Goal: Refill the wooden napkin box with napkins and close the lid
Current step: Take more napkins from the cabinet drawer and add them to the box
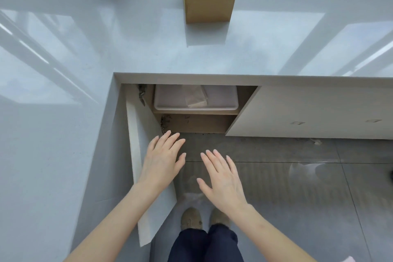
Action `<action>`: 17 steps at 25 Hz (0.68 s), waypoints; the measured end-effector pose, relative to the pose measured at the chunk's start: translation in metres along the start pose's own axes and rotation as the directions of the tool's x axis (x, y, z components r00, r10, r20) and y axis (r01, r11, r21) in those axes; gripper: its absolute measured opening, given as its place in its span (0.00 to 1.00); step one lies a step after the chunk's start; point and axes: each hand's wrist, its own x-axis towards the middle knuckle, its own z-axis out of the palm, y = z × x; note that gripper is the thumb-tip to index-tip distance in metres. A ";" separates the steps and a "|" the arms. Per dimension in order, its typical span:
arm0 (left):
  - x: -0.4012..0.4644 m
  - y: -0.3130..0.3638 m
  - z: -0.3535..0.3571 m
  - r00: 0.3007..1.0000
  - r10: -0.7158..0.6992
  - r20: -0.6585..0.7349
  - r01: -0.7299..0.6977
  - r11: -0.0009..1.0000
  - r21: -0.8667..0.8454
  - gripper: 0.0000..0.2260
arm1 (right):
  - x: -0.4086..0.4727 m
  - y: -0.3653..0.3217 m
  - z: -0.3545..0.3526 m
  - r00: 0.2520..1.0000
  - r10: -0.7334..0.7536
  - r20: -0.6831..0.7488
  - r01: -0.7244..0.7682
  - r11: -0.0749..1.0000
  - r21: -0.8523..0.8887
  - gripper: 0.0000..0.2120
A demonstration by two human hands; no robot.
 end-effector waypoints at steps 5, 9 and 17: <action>0.035 0.011 0.005 0.989 -0.094 0.110 0.098 0.995 -0.024 0.23 | 0.042 0.025 -0.006 0.995 0.068 0.067 -0.067 0.997 -0.029 0.30; 0.060 0.016 0.012 0.982 -0.129 0.140 0.129 0.992 0.011 0.26 | 0.074 0.045 -0.010 0.997 0.048 0.057 -0.045 0.998 -0.043 0.32; 0.113 0.021 0.020 0.969 -0.172 0.177 0.185 0.981 -0.060 0.28 | 0.129 0.077 -0.015 0.993 -0.018 0.118 0.023 0.999 -0.039 0.33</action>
